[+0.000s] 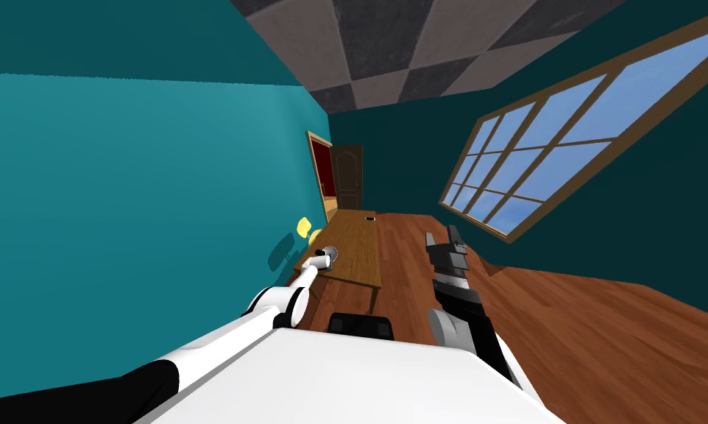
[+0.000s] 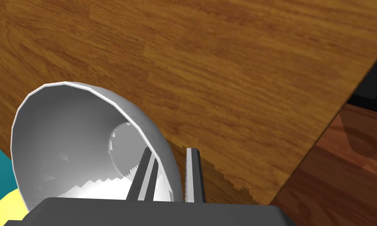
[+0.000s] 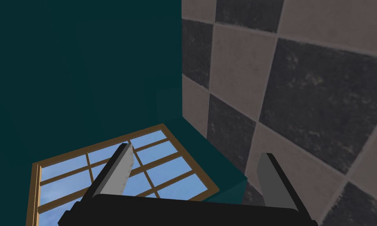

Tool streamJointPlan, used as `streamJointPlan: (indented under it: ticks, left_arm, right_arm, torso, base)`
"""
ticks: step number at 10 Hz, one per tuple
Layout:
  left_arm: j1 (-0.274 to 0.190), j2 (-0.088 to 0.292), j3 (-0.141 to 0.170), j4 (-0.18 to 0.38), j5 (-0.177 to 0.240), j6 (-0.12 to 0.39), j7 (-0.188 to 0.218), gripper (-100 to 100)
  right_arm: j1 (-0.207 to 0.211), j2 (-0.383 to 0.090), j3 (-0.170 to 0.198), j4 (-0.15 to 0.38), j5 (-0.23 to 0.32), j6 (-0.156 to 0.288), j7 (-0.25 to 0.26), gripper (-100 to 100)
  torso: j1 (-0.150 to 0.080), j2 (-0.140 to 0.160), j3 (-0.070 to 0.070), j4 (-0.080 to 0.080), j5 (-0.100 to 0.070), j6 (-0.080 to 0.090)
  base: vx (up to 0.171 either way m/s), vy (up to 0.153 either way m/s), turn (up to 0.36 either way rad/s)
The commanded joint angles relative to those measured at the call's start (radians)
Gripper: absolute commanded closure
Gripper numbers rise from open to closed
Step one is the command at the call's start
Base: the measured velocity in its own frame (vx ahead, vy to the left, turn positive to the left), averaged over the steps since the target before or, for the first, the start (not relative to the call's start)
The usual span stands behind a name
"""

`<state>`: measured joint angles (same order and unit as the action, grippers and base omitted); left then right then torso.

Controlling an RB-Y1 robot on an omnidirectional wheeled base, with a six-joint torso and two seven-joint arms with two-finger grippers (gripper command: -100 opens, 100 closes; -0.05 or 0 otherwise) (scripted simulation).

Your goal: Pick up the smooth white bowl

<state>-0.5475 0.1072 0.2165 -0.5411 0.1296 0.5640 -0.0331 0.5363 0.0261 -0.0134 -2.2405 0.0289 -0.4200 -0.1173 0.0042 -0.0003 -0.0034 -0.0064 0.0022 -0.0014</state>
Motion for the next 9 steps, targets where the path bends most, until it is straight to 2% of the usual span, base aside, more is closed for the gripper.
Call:
streamJointPlan:
  ticks: [1, 2, 3, 4, 5, 7, 9]
  left_arm:
    - [-0.042, -0.007, -0.002, 0.050, -0.008, -0.023, 0.005, 100]
    - [-0.042, -0.007, -0.002, 0.064, -0.008, -0.023, 0.005, 100]
    - [-0.047, -0.034, -0.012, 0.049, -0.039, -0.011, 0.023, 100]
    - [-0.047, -0.034, -0.012, 0.049, -0.039, -0.011, 0.023, 100]
    - [-0.053, -0.060, -0.021, 0.034, -0.071, 0.000, 0.042, 100]
    - [-0.053, -0.060, -0.021, 0.034, -0.071, 0.000, 0.042, 100]
    - [-0.063, -0.112, -0.039, 0.005, -0.133, 0.024, 0.078, 100]
  right_arm:
    - [0.000, 0.000, 0.000, 0.000, 0.000, 0.000, 0.000, 0]
    - [0.000, 0.000, 0.000, 0.000, 0.000, 0.000, 0.000, 0]
    - [0.000, 0.000, 0.000, 0.000, 0.000, 0.000, 0.000, 0]
    - [0.000, 0.000, 0.000, 0.000, 0.000, 0.000, 0.000, 0]
    - [0.000, 0.000, 0.000, 0.000, 0.000, 0.000, 0.000, 0]
    - [0.000, 0.000, 0.000, 0.000, 0.000, 0.000, 0.000, 0]
    - [0.000, 0.000, 0.000, 0.000, 0.000, 0.000, 0.000, 0]
  torso:
    - [0.000, 0.000, 0.000, 0.000, 0.000, 0.000]
    - [-0.001, 0.000, 0.000, 0.000, 0.000, 0.000]
    - [-0.003, 0.000, 0.000, 0.000, 0.000, 0.001]
    - [-0.003, 0.000, 0.000, 0.000, -0.001, 0.000]
    - [-0.003, 0.000, 0.000, 0.000, -0.001, 0.001]
    - [-0.003, 0.000, 0.000, 0.000, -0.001, 0.001]
    - [-0.003, 0.000, 0.000, 0.000, -0.001, 0.000]
  base:
    - [0.013, 0.040, 0.103]
    - [0.009, 0.012, 0.001]
    - [0.010, 0.020, 0.156]
    - [0.009, 0.016, 0.094]
    - [0.011, 0.027, 0.153]
    - [0.007, 0.017, 0.044]
    - [0.013, 0.032, 0.231]
